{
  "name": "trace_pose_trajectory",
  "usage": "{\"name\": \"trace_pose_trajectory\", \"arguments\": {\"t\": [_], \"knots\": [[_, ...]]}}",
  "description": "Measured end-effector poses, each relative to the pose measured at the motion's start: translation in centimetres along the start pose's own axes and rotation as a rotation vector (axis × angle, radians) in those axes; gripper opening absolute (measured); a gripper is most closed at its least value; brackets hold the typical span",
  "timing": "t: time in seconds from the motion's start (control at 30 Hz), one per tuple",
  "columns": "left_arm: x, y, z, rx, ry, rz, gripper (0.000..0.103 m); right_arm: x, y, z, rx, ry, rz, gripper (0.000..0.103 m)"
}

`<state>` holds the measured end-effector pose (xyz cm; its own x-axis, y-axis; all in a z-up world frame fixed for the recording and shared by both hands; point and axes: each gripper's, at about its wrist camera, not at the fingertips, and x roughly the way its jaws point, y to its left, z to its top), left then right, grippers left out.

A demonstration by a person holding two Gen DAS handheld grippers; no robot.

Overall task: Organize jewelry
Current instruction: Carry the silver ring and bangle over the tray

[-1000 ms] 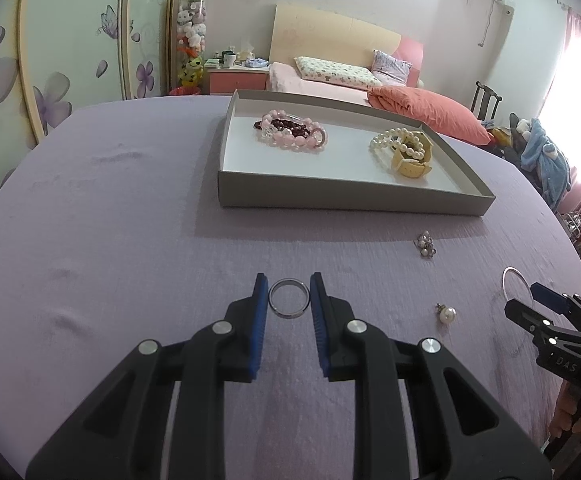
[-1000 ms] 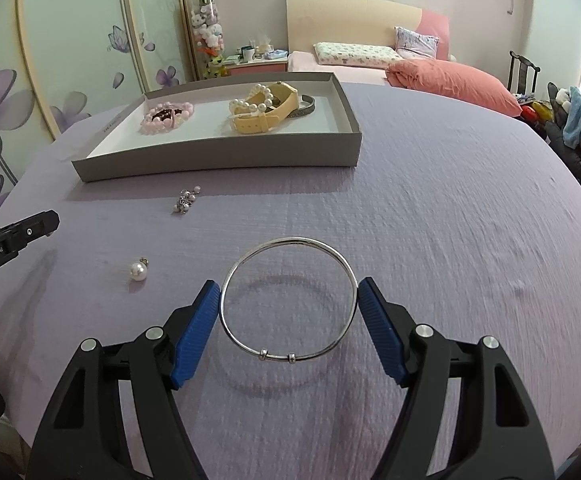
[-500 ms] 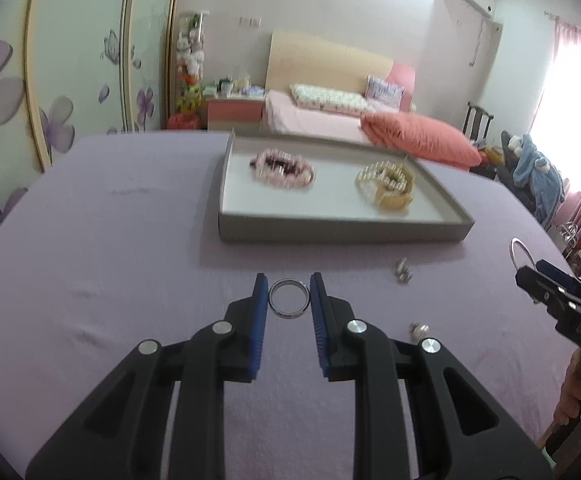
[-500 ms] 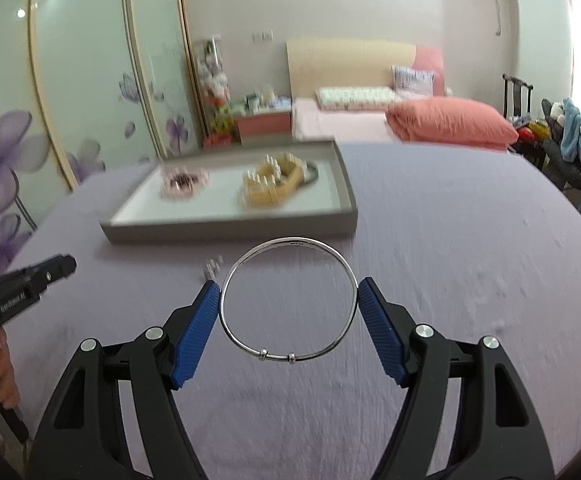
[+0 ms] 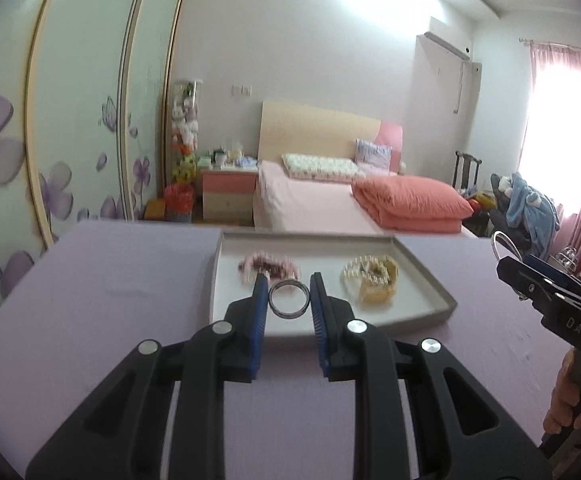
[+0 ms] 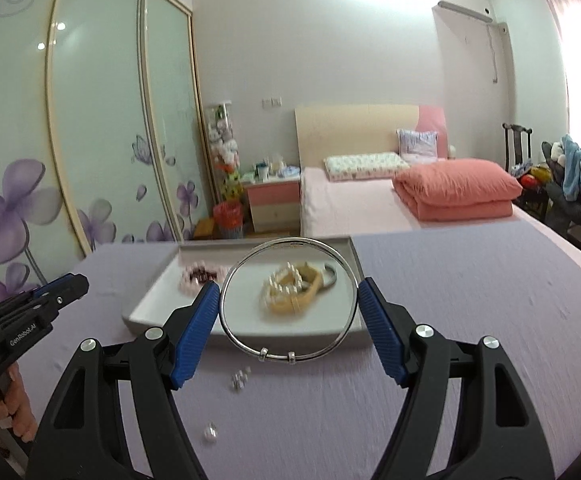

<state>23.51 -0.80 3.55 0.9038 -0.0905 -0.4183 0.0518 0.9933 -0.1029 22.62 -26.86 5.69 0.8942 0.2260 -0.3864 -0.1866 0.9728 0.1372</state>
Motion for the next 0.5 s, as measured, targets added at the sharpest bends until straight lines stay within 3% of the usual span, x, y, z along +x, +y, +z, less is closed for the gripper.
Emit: {"name": "trace_pose_trajectory", "arguments": {"t": [0.3, 0.5], "knots": [[4.7, -1.7, 3.4, 0.043, -0.09, 0.034, 0.022, 3.6, 0.2, 2.6, 0.008, -0.115, 0.003, 0.071], [8.4, -2.3, 3.9, 0.047, -0.095, 0.046, 0.022, 7.9, -0.3, 2.1, 0.036, -0.094, 0.002, 0.071]]}}
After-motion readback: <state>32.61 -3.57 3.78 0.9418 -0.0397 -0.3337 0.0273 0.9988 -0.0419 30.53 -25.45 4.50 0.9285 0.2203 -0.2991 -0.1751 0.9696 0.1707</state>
